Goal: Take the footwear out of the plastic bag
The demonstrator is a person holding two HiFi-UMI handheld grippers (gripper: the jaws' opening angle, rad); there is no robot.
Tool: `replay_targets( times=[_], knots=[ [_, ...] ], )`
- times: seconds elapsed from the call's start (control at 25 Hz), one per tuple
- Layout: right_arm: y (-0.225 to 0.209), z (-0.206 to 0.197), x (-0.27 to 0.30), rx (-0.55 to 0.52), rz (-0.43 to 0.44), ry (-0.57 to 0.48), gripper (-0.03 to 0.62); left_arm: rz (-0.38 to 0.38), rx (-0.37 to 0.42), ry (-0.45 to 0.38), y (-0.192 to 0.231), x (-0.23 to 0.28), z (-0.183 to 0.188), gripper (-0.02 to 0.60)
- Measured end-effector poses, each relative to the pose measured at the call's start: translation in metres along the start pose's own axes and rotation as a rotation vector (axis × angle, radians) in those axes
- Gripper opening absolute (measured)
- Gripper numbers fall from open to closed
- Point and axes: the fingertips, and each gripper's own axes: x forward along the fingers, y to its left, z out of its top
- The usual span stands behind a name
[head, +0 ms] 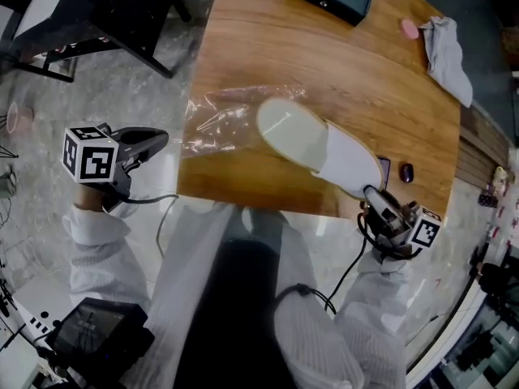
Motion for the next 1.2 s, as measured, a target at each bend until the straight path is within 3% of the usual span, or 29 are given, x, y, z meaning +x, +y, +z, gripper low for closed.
replay_targets(
  times=[0.24, 0.36, 0.52, 0.8, 1.2],
  knots=[
    [0.005, 0.025, -0.024, -0.195, -0.352, -0.144, 0.091, 0.264, 0.045, -0.199, 0.0, -0.011, 0.03, 0.002],
    [0.022, 0.038, -0.015, -0.275, -0.452, -0.241, 0.089, 0.395, 0.071, -0.317, -0.009, -0.009, 0.049, 0.002],
    [0.045, 0.047, 0.018, -0.443, -0.548, -0.284, 0.091, 0.521, 0.119, -0.43, -0.021, 0.002, 0.068, 0.002],
    [0.089, 0.061, 0.078, -0.614, -0.61, -0.421, 0.061, 0.514, 0.132, -0.566, -0.061, 0.026, 0.096, 0.002],
    [0.108, 0.058, 0.099, -0.69, -0.612, -0.405, 0.052, 0.47, 0.155, -0.611, -0.089, 0.024, 0.111, 0.002]
  ],
)
